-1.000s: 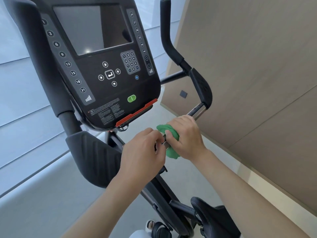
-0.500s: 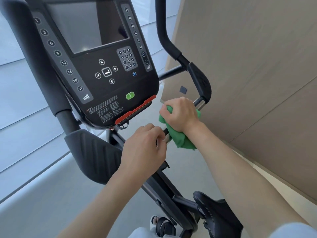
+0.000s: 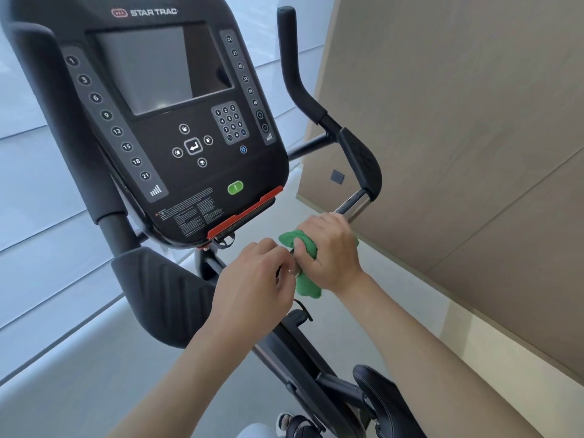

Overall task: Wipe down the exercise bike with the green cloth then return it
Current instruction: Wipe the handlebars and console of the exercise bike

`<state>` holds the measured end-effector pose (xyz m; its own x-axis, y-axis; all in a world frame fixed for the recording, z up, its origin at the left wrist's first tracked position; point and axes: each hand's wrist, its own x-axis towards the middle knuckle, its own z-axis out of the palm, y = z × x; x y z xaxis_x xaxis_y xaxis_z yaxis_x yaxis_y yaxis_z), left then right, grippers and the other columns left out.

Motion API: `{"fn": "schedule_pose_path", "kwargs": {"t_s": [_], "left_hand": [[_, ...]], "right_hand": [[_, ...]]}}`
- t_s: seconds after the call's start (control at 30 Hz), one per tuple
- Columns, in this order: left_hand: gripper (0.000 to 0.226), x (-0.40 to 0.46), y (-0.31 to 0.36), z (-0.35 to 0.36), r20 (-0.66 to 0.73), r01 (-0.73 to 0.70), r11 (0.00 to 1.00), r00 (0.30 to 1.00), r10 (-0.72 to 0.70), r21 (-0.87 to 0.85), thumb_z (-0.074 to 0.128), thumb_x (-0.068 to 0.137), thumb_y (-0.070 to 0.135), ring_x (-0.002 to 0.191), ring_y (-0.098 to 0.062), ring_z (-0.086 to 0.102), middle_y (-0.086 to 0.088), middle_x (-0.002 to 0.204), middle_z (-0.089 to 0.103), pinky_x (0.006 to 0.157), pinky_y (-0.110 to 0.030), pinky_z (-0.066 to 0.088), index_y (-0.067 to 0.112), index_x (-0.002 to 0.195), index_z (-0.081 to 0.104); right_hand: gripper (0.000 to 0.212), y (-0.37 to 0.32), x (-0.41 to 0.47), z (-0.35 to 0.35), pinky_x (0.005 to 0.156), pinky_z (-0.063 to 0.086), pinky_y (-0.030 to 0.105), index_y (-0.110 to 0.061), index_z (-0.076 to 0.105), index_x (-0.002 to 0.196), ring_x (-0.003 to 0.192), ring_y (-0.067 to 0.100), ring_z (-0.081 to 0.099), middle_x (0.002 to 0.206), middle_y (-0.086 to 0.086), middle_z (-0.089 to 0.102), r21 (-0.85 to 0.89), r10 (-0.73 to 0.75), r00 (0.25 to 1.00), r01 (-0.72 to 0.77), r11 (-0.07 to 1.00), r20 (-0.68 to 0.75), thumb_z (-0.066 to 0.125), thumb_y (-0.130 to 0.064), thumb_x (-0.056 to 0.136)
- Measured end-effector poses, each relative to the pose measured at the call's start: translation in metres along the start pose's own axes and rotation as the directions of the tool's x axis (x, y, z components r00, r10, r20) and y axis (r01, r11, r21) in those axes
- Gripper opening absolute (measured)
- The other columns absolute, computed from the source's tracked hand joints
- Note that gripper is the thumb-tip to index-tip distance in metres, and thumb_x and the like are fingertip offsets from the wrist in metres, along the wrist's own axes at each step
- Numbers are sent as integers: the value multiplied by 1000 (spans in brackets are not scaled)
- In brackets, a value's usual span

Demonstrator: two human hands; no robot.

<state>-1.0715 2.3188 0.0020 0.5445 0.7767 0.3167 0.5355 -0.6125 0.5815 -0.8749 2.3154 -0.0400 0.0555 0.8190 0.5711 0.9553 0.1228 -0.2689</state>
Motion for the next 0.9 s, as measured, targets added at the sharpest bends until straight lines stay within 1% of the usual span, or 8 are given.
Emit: {"fn": "schedule_pose_path", "kwargs": {"t_s": [0.13,0.3,0.37,0.43,0.57,0.73,0.83,0.9], "left_hand": [[11,1,0,2,4,11,1000,1000,-11,6,61,92,21,83,-15,55,12,88,59,58,-41,53,27,90,70],[12,2,1,1,17,20,999,1000,-21,34,61,92,21,87,-13,56,13,91,60,62,-42,55,27,93,70],[13,1,0,0,6,29,999,1000,-29,26,61,91,18,86,-13,57,12,91,62,64,-43,55,26,93,71],[17,0,0,-1,-27,39,999,999,-40,-23,61,90,13,81,-13,60,13,88,64,65,-43,55,25,90,73],[25,-3,-3,-9,-230,16,970,970,-74,-244,53,84,3,77,-17,65,12,81,66,66,-41,55,18,79,72],[28,-13,-11,-37,-338,18,995,940,-49,-93,47,87,11,73,-11,63,16,79,65,62,-15,46,27,75,65],[26,-17,-27,-51,-373,61,998,926,-49,21,47,82,6,64,-17,61,10,77,66,57,-36,50,19,72,67],[26,-18,-35,-55,-352,66,996,935,-39,64,47,79,4,64,-23,62,8,77,66,57,-41,51,15,72,69]], "right_hand": [[34,6,22,-10,68,41,37,-18,54,66,60,24,48,62,-2,54,-37,-17,981,24,999,193,51,-41,91],[49,6,51,-14,59,29,33,-18,42,56,51,15,41,52,-2,46,-135,-10,892,80,988,453,41,-54,90],[49,5,49,-14,60,29,33,-18,42,56,50,16,40,52,-1,44,-113,-1,909,53,992,417,43,-53,90],[45,3,35,-13,65,32,34,-18,45,57,52,23,41,52,-1,44,-58,37,957,-22,998,286,47,-47,92],[35,-15,9,-4,76,39,37,-19,54,66,61,21,42,61,-5,51,-18,52,989,-50,999,141,52,-41,94],[34,-52,1,-6,79,43,39,-19,59,70,63,20,45,66,-4,55,-7,-53,979,55,998,195,54,-42,96],[34,-90,-12,0,78,42,41,-16,62,73,65,24,47,68,0,58,45,-138,964,131,990,225,55,-40,96],[32,-108,-18,3,79,44,43,-15,64,75,66,26,49,70,2,60,75,-160,964,147,986,211,55,-38,96]]}}
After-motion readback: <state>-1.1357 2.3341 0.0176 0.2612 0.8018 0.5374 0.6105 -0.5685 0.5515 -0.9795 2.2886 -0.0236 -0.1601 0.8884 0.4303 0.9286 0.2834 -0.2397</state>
